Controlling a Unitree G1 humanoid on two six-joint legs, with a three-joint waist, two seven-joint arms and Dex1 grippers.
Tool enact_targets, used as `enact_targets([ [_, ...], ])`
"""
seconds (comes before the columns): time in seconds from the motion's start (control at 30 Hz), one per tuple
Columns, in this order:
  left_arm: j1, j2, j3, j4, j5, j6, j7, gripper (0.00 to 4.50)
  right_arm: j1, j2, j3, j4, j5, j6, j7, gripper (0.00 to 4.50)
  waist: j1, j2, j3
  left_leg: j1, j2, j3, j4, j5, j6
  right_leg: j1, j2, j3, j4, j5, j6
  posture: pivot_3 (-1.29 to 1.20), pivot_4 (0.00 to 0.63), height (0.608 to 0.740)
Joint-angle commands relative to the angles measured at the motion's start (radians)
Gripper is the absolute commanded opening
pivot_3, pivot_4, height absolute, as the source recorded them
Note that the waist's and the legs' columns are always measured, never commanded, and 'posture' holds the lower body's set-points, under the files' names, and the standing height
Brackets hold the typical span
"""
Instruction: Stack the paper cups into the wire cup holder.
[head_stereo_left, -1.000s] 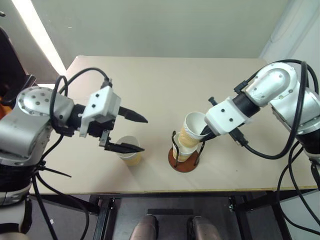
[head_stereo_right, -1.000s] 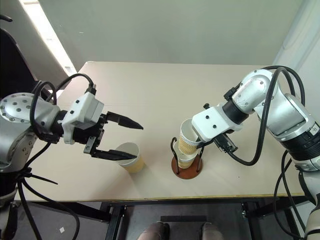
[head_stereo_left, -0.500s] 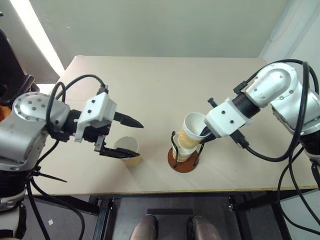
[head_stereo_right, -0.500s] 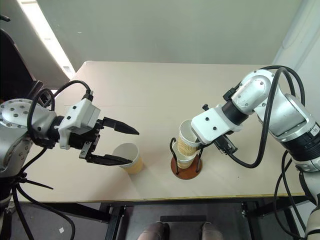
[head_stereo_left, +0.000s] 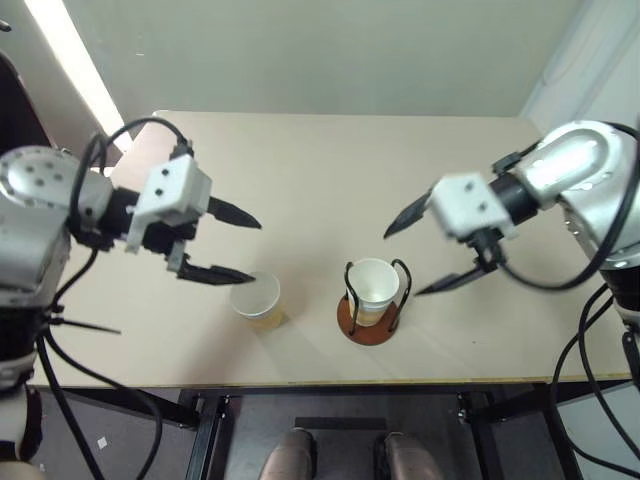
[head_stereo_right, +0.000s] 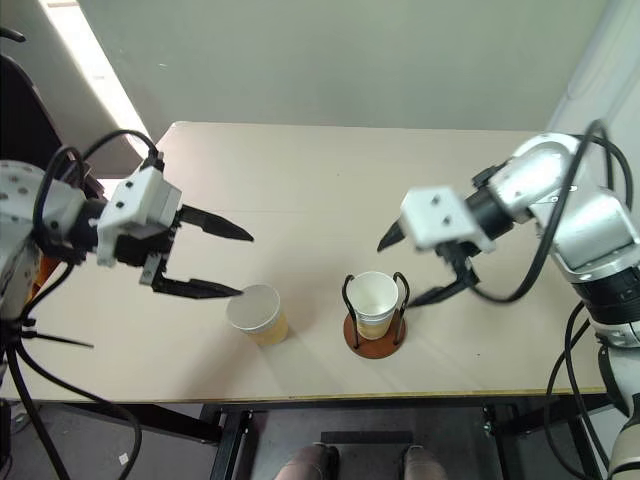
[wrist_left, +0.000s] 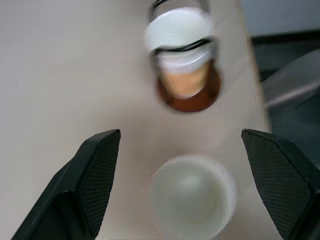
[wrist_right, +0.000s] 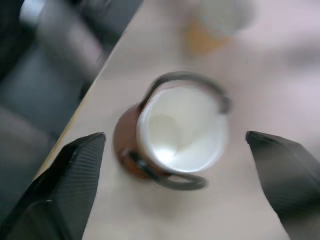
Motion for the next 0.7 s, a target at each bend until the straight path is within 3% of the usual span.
enact_targets([
  [0.03,-0.074,-0.031,-0.092,0.129,0.106,-0.099,-0.067,4.17,0.034,0.059,-0.174,-0.110,0.197,0.195,-0.133,4.47,-0.001,0.000,0.000,0.000,0.000,0.000,0.000,0.000,0.000,0.000,0.000,0.000,0.000,0.000,0.000,0.00,0.150,0.740],
  [0.33,-0.195,-0.174,-0.319,0.370,0.238,-0.250,-0.082,4.17,0.070,0.125,-0.214,-0.208,0.234,0.341,-0.331,4.47,0.000,0.000,0.000,-0.003,0.001,0.000,0.000,0.000,0.000,-0.002,0.000,-0.001,-0.001,0.001,0.002,0.00,0.150,0.740],
  [0.57,-0.211,-0.198,-0.397,0.430,0.268,-0.324,-0.082,4.17,0.061,0.125,-0.223,-0.208,0.214,0.390,-0.436,4.47,-0.001,0.000,0.000,-0.006,0.001,0.000,0.001,-0.001,0.001,-0.005,0.000,-0.001,-0.002,0.005,0.010,0.00,0.150,0.740],
  [0.7,-0.212,-0.191,-0.417,0.422,0.250,-0.330,-0.082,3.27,0.074,0.107,-0.223,-0.217,0.216,0.392,-0.444,4.50,-0.001,0.000,0.000,-0.007,0.001,0.000,0.001,0.000,0.001,-0.005,0.000,-0.001,-0.002,0.006,0.011,0.00,0.150,0.740],
])
